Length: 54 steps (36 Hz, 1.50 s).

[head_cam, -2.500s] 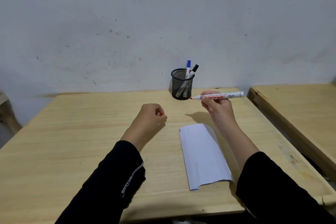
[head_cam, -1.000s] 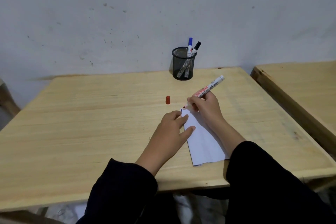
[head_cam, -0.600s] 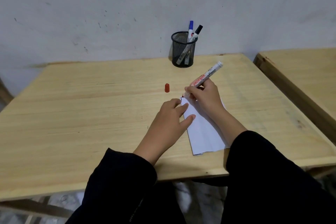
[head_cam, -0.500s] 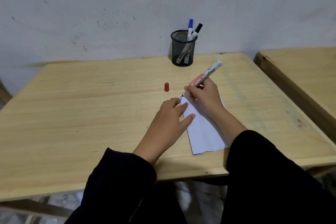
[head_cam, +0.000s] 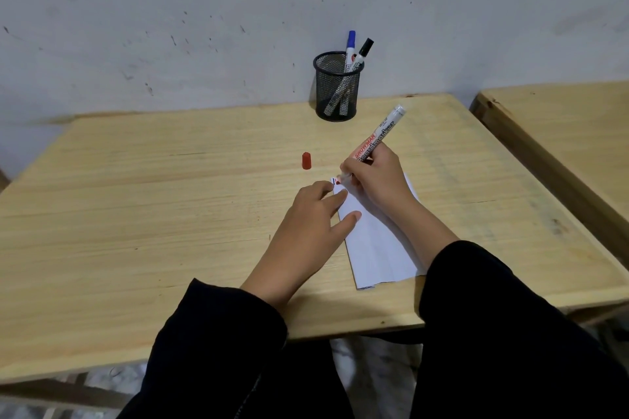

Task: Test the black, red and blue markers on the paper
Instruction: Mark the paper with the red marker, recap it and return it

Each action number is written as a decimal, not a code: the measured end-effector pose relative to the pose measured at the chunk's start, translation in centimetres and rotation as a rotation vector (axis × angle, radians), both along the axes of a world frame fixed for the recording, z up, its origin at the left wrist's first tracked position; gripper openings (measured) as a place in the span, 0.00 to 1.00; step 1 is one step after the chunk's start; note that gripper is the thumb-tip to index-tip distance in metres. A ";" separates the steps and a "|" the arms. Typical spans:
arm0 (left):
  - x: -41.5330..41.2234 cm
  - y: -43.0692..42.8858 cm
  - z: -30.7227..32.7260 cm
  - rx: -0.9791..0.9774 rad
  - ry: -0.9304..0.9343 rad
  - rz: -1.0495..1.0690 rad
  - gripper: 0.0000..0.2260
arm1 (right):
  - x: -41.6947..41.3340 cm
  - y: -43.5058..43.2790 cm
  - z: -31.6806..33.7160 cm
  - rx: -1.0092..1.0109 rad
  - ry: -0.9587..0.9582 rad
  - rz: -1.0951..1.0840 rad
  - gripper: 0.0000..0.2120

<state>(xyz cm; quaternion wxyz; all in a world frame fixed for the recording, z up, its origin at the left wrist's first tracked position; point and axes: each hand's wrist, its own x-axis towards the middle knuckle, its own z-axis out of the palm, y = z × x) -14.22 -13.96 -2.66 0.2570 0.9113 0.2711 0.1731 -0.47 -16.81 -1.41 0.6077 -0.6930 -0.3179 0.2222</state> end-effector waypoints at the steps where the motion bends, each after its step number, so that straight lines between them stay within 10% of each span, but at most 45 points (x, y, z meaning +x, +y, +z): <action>1: 0.0 0.0 0.0 -0.004 -0.005 0.000 0.20 | 0.1 0.1 -0.1 -0.006 -0.007 -0.002 0.04; 16: 0.0 0.5 0.4 -0.064 -0.026 -0.016 0.21 | 1.4 -0.3 0.9 0.316 0.465 0.001 0.02; 26: 0.9 3.7 3.5 -0.134 -0.192 0.087 0.15 | 3.3 -1.5 3.6 0.348 0.326 0.019 0.03; 36: 3.3 7.9 3.5 0.004 0.102 0.180 0.09 | 4.0 -2.7 5.1 0.368 0.304 0.025 0.04; 46: 4.4 5.9 6.9 -0.939 -0.672 0.076 0.03 | 3.2 -2.8 5.7 0.445 0.348 0.044 0.05; 54: 5.1 4.5 7.9 -1.244 -0.782 0.020 0.03 | 2.9 -2.6 6.2 0.506 0.380 0.066 0.04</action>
